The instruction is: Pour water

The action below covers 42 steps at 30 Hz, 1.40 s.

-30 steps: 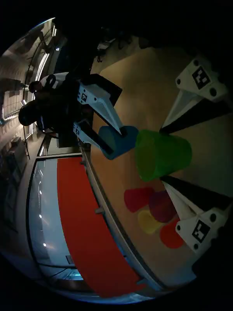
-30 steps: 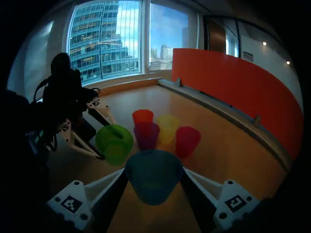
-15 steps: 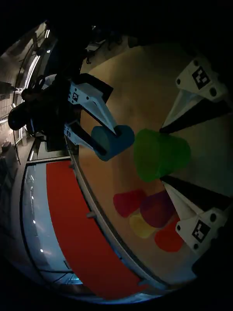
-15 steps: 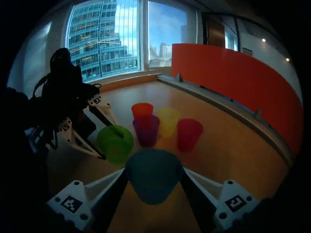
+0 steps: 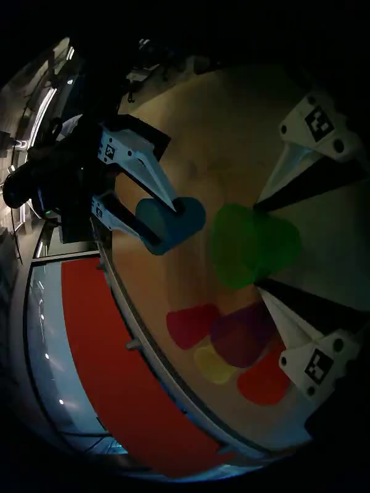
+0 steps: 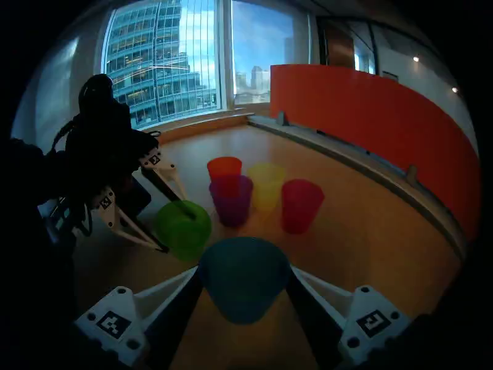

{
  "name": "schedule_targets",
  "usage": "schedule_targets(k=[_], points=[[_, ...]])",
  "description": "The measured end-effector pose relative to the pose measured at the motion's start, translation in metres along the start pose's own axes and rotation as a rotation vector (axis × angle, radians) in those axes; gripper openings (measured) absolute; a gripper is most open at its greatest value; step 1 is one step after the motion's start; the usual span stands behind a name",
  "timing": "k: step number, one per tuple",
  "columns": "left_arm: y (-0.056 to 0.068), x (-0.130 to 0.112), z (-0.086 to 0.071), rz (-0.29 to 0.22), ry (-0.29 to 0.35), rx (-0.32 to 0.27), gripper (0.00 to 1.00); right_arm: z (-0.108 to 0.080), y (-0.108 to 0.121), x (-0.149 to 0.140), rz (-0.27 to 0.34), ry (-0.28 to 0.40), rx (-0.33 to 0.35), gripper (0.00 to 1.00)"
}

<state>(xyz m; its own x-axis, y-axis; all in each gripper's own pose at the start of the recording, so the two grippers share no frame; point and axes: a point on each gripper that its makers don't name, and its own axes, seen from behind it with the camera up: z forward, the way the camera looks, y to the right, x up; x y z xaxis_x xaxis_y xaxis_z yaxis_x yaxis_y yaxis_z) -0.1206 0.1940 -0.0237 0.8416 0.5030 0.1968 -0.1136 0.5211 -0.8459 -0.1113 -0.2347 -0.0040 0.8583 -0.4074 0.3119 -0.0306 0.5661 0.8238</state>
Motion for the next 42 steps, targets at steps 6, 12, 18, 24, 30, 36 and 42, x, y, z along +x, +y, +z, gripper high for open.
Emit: schedule_targets(k=[6,12,18,24,30,36,42], points=[[0.000,-0.005,0.001,0.011,-0.024,-0.006,0.78,0.003,0.000,-0.008,-0.004,-0.015,-0.002,0.91],[0.001,-0.007,0.002,0.017,-0.040,-0.009,0.78,0.006,-0.001,-0.013,-0.005,-0.024,-0.001,0.91],[0.002,-0.009,0.000,0.023,-0.052,-0.014,0.78,0.009,-0.001,-0.018,-0.005,-0.032,-0.004,0.91],[0.002,-0.012,-0.003,0.025,-0.065,-0.015,0.78,0.011,-0.002,-0.022,-0.002,-0.035,-0.006,0.91],[0.004,-0.015,-0.005,0.030,-0.077,-0.021,0.78,0.013,-0.004,-0.027,-0.006,-0.040,-0.008,0.92],[0.006,-0.016,-0.006,0.019,-0.076,-0.024,0.78,0.014,-0.005,-0.029,-0.003,-0.040,-0.011,0.91],[0.005,-0.017,-0.006,0.013,-0.079,-0.029,0.78,0.013,-0.005,-0.031,-0.002,-0.041,-0.013,0.92]])
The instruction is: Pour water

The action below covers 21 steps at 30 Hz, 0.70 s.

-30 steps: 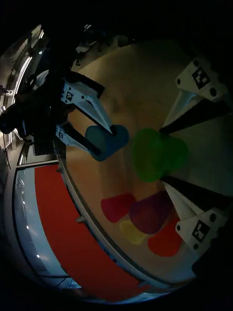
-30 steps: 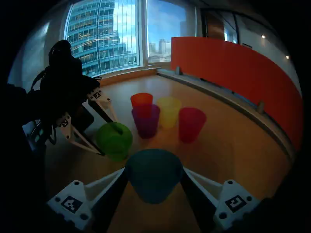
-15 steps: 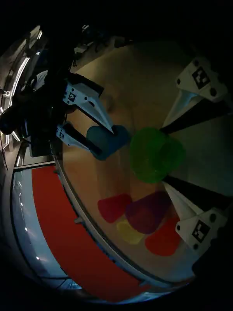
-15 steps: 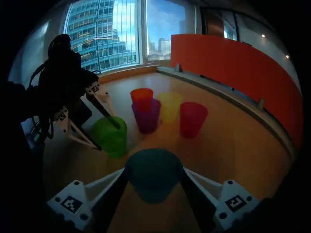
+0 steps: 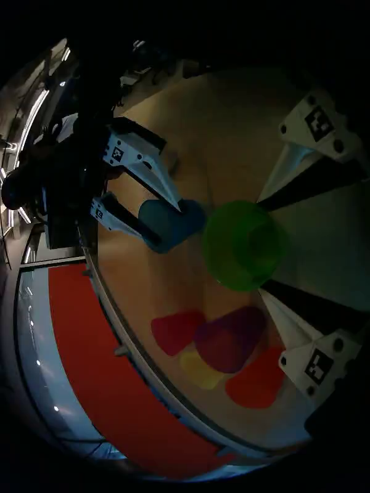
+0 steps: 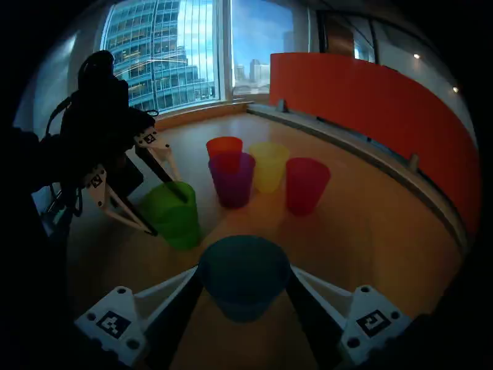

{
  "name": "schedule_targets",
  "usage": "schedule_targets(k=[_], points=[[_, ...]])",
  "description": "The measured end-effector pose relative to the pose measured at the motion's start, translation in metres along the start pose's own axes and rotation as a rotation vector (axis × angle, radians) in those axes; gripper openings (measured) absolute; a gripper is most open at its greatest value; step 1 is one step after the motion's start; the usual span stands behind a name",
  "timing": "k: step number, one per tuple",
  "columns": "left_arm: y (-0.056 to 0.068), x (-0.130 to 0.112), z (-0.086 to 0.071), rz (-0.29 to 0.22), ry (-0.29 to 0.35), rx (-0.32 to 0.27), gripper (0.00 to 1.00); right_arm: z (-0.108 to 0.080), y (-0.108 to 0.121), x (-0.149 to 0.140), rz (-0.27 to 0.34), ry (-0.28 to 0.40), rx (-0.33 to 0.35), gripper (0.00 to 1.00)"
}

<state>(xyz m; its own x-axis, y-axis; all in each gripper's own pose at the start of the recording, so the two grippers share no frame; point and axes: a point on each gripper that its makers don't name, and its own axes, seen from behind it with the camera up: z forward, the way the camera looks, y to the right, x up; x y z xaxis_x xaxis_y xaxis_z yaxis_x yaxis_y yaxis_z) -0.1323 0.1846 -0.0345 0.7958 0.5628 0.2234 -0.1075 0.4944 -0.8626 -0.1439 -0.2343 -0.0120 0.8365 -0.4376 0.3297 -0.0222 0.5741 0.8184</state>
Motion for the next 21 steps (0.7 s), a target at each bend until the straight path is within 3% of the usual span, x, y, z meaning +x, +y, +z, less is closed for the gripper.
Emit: schedule_targets(k=[21], points=[[0.000,-0.001,0.001,0.000,-0.011,0.009,0.78,-0.009,-0.002,-0.014,-0.021,-0.028,-0.026,0.92]])
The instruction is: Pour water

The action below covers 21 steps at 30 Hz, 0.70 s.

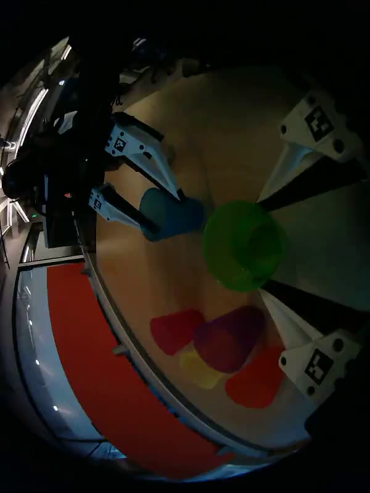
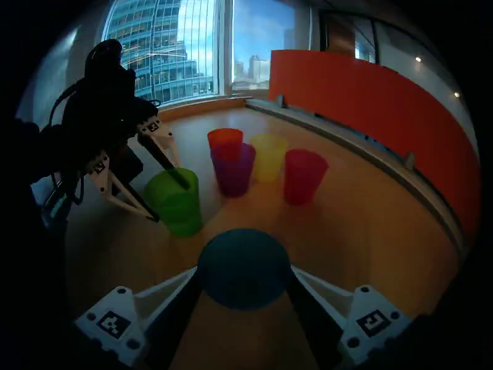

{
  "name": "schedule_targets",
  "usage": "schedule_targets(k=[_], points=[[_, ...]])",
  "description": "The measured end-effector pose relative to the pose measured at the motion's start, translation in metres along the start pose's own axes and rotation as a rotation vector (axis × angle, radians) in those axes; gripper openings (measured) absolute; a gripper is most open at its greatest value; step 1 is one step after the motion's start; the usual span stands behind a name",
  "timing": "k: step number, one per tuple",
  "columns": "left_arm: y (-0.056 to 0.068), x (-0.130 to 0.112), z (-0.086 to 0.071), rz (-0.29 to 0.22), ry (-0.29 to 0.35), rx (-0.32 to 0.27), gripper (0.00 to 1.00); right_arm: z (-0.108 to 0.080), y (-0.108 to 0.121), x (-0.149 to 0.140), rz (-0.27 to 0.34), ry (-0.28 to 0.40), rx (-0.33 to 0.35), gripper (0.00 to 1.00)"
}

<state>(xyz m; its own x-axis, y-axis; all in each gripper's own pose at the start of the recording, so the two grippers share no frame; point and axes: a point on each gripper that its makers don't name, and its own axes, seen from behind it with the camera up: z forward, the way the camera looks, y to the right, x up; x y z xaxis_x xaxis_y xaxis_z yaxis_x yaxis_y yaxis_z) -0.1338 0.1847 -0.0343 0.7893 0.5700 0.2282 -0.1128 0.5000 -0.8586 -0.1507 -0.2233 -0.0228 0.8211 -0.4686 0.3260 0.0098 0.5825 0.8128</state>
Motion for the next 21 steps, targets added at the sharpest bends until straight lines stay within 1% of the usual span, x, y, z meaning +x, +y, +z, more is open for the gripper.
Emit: schedule_targets(k=[3,7,15,21], points=[[0.0000,0.0003,0.0002,-0.001,-0.001,0.001,0.78,-0.0001,0.0008,-0.0019,-0.007,-0.008,-0.006,0.93],[-0.0006,0.0005,0.0003,-0.006,-0.001,0.002,0.79,0.0008,0.0013,-0.0069,-0.015,-0.025,-0.015,1.00],[-0.0012,-0.0010,0.0007,0.007,-0.007,0.014,0.80,0.0002,0.0014,-0.0079,-0.009,-0.025,-0.016,1.00],[-0.0041,-0.0049,0.0029,-0.009,-0.024,0.018,0.80,-0.0006,0.0009,-0.0077,-0.016,-0.025,-0.020,1.00]])
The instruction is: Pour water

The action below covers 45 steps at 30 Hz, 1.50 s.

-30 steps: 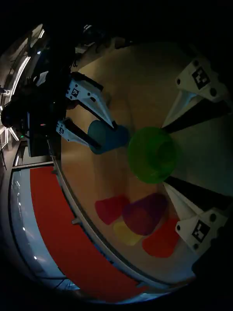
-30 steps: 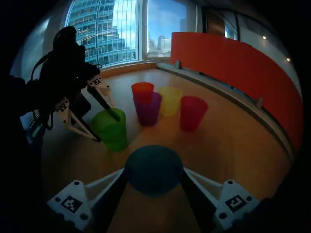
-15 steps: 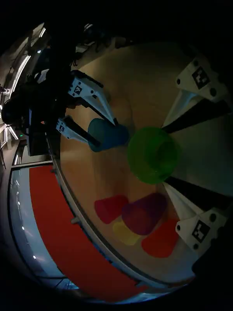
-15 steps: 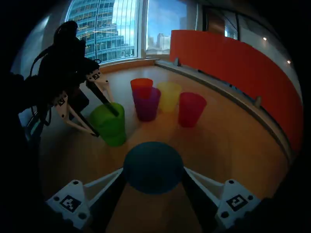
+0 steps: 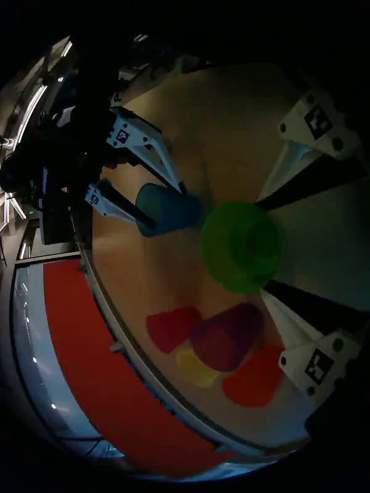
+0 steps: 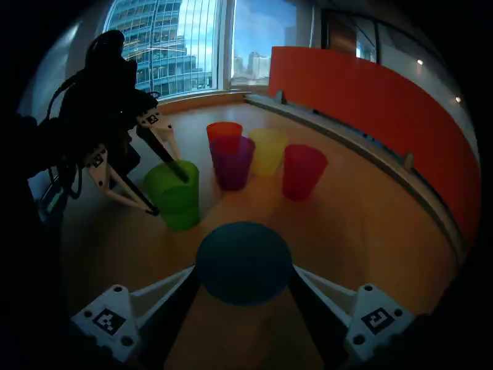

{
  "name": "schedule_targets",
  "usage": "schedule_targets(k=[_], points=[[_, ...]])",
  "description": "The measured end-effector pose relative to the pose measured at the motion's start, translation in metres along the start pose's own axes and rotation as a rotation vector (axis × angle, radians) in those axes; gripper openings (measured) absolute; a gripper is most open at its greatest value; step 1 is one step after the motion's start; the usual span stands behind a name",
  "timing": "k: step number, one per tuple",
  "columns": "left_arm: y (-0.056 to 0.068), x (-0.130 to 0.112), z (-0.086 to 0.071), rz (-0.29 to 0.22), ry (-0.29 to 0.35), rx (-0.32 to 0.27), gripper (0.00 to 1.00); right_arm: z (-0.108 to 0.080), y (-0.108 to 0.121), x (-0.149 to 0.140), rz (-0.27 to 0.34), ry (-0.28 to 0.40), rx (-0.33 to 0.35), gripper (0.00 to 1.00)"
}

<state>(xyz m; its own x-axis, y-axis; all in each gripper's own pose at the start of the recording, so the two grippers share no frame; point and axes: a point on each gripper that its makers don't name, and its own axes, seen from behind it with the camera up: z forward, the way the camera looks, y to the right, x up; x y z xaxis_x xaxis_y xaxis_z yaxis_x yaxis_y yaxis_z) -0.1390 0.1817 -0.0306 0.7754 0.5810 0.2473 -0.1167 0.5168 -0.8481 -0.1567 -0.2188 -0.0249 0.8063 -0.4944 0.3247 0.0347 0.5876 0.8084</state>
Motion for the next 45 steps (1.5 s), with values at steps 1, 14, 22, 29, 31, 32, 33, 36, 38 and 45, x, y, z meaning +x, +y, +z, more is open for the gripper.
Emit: schedule_targets(k=[1,14,22,29,31,32,33,36,38,45], points=[[0.000,-0.001,0.000,0.000,-0.003,-0.001,0.80,0.000,0.000,0.000,0.000,0.000,-0.001,1.00],[0.001,-0.015,-0.004,-0.010,-0.042,0.000,0.80,-0.005,0.002,-0.002,0.001,0.001,-0.010,1.00],[-0.007,-0.028,-0.019,-0.033,-0.056,0.032,0.80,-0.012,0.003,-0.006,0.004,0.006,-0.018,1.00],[-0.010,-0.034,-0.034,-0.059,-0.051,0.065,0.80,-0.024,0.004,-0.011,0.011,0.010,-0.035,1.00],[-0.012,-0.036,-0.039,-0.067,-0.049,0.075,0.79,-0.029,0.005,-0.014,0.014,0.010,-0.043,1.00],[-0.013,-0.037,-0.041,-0.071,-0.048,0.081,0.80,-0.032,0.006,-0.015,0.015,0.009,-0.048,1.00],[-0.014,-0.037,-0.044,-0.075,-0.046,0.087,0.80,-0.035,0.006,-0.017,0.017,0.009,-0.052,1.00],[-0.015,-0.037,-0.049,-0.091,-0.036,0.100,0.80,-0.044,0.008,-0.021,0.020,0.011,-0.067,1.00],[-0.016,-0.035,-0.052,-0.102,-0.027,0.106,0.80,-0.047,0.009,-0.021,0.026,0.016,-0.074,1.00],[-0.020,-0.031,-0.061,-0.116,-0.005,0.149,0.80,-0.058,0.013,-0.022,0.043,0.040,-0.098,1.00]])
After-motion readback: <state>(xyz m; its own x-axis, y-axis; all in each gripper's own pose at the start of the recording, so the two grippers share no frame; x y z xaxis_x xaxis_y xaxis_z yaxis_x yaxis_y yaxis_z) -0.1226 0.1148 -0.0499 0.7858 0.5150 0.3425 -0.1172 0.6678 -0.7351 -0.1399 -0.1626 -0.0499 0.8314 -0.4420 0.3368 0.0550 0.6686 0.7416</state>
